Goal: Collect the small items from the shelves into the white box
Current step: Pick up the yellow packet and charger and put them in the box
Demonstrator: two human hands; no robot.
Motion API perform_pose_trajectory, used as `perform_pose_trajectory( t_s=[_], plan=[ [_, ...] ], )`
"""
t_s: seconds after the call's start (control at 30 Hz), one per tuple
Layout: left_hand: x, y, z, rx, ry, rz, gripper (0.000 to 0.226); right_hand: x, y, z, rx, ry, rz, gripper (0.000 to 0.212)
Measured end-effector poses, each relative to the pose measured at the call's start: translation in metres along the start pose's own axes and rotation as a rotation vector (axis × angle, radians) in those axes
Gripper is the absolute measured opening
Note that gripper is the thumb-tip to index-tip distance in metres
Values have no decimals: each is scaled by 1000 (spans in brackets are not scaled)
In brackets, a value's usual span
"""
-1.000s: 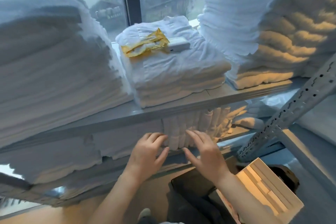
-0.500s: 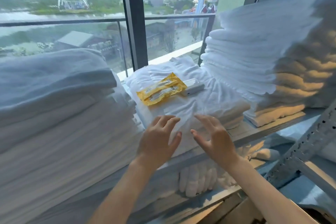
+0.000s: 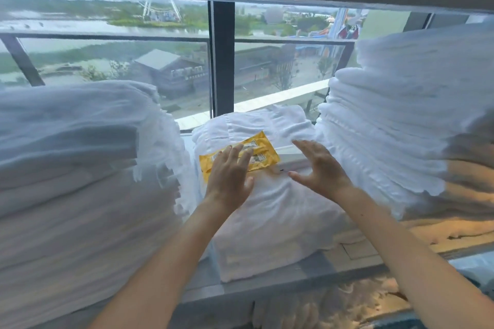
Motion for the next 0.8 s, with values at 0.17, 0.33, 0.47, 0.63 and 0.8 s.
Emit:
perform_pose_trajectory(
  t_s=[0.17, 0.33, 0.47, 0.63, 0.8],
  plan=[
    [10, -6, 19, 38, -35, -73, 57, 39, 37, 21, 10, -241, -1, 87],
    [1, -7, 29, -11, -15, -132, 50, 61, 62, 39, 141, -407, 22, 89],
    [-1, -9, 33, -27, -6, -159, 51, 59, 69, 42, 161, -319, -15, 87],
    [-8, -9, 29, -15, 10, -189, 45, 50, 70, 38, 123, -170, -11, 85],
    [-18, -1, 9, -71, 141, -88, 38, 33, 63, 24, 22, -1, 76, 91]
  ],
)
Point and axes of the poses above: each hand's wrist, its own x-axis towards the middle knuckle, its own z-axis out of the palm, y = z × x, the point moved 7 cm from there along x, towards the middle knuckle, and after that the axes turned 14 degrees about x, right-handed, at the moved point
